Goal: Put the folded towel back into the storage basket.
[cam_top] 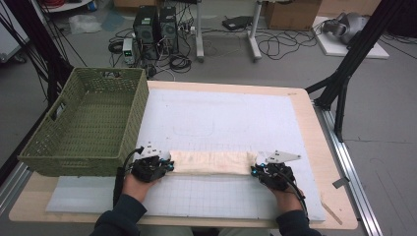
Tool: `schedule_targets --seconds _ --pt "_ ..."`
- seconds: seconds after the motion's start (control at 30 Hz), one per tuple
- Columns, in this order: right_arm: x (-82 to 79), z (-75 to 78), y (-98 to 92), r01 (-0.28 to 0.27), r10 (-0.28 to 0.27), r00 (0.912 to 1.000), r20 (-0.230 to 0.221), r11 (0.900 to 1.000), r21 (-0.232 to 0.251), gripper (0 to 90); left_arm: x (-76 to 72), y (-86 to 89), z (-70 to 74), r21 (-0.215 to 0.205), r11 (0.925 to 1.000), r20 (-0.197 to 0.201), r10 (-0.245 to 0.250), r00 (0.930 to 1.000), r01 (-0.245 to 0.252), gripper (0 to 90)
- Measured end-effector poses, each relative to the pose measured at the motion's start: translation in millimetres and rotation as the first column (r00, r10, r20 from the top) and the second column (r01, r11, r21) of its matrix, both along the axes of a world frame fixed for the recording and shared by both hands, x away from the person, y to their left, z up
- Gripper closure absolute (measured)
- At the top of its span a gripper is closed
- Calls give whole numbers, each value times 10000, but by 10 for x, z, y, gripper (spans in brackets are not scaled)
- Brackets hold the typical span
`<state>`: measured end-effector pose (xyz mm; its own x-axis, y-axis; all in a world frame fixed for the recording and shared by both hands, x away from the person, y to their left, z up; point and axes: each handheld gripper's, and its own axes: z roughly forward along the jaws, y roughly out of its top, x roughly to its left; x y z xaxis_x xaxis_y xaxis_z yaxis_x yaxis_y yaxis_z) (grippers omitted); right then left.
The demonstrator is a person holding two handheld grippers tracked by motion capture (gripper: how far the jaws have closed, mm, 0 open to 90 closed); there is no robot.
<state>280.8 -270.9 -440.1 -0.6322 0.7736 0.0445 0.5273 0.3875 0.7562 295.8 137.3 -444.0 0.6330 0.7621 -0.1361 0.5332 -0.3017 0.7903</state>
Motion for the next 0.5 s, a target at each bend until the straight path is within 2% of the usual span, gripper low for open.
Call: schedule_targets --seconds 0.1,0.23,0.5 --pt "-4 37 -25 46 -48 9999 134 9999 144 828 -1 9 23 -93 10000 81 7 10000 -6 829" --pt "-8 56 -27 138 -139 9997 199 9999 60 827 -13 8 51 -228 9997 198 3 9998 1 830" --pt "-26 124 -53 338 -335 9974 635 9994 -40 827 -40 -4 119 -460 9988 707 -127 9974 160 834"
